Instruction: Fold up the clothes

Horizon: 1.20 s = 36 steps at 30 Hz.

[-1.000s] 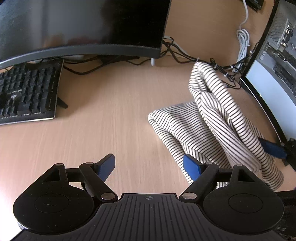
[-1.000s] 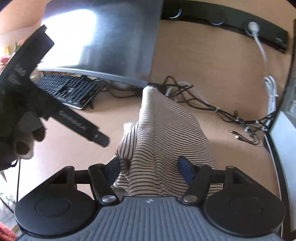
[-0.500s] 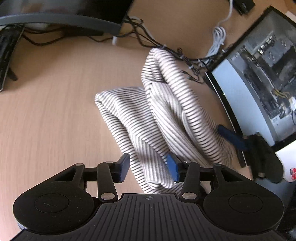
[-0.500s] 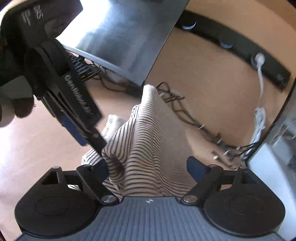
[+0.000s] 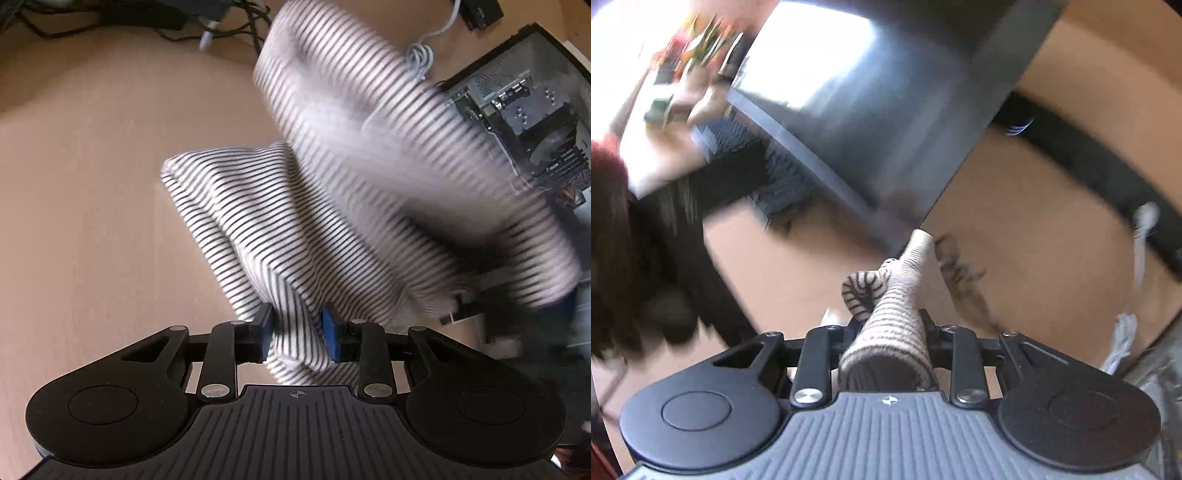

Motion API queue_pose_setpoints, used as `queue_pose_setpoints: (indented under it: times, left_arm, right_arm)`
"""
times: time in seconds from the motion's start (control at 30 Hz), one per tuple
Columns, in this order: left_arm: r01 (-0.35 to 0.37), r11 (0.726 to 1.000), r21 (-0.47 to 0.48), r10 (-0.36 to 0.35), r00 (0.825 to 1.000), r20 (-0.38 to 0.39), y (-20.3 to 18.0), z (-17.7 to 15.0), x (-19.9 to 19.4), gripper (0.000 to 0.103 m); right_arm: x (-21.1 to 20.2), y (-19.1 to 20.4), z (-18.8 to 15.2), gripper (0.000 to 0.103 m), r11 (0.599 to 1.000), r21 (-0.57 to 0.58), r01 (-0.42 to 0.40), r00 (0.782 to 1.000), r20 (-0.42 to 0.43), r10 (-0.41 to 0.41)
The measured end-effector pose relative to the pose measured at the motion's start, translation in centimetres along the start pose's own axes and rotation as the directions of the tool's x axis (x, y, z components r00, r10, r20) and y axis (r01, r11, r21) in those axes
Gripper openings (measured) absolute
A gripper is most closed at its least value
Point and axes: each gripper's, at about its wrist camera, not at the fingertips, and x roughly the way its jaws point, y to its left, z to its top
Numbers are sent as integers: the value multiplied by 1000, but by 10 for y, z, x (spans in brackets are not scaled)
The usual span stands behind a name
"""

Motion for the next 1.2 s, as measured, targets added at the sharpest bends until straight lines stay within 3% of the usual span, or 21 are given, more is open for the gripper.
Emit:
queue_pose_setpoints:
  times: [0.13,0.2,0.3,0.47,0.6,0.7,0.87,1.0,1.13,1.2]
  left_arm:
    - [-104,994,22,102,993,56,11,-6,-39,39]
    - [-131,991,23,127,986,107,14,1,-60,39]
    - [-118,992,40,108,976,187,1,16,-79,39]
    - [-78,989,124,45,967,252,-34,42,-64,44]
    - [-123,977,172,89,976,197,-38,56,-25,43]
    - [-153,974,168,129,980,149,-24,51,-11,42]
    - [-131,977,167,108,984,139,-14,49,-11,42]
    - [-126,980,156,105,985,138,-9,47,-10,42]
    - [-124,981,149,104,986,133,-5,46,-12,42]
    - [-128,982,141,110,986,126,-2,46,-11,46]
  right_arm:
    - [21,35,-21,30,991,-103,-81,992,-101,70]
    - [23,56,-29,36,979,-198,-52,995,-98,33]
    - [24,80,-36,37,950,-311,6,997,-74,-30]
    - [23,65,-28,41,974,-223,-26,996,-93,5]
    - [22,53,-23,48,987,-151,-51,994,-106,35]
    - [13,31,-18,63,996,-48,-74,993,-95,69]
    - [-21,-28,-10,103,967,222,-129,990,-25,138]
    - [-11,-63,-15,103,901,411,-135,988,-16,155]
    - [33,-52,-39,103,884,462,-65,981,-134,142]
    - [43,-51,-49,103,857,514,-44,980,-142,136]
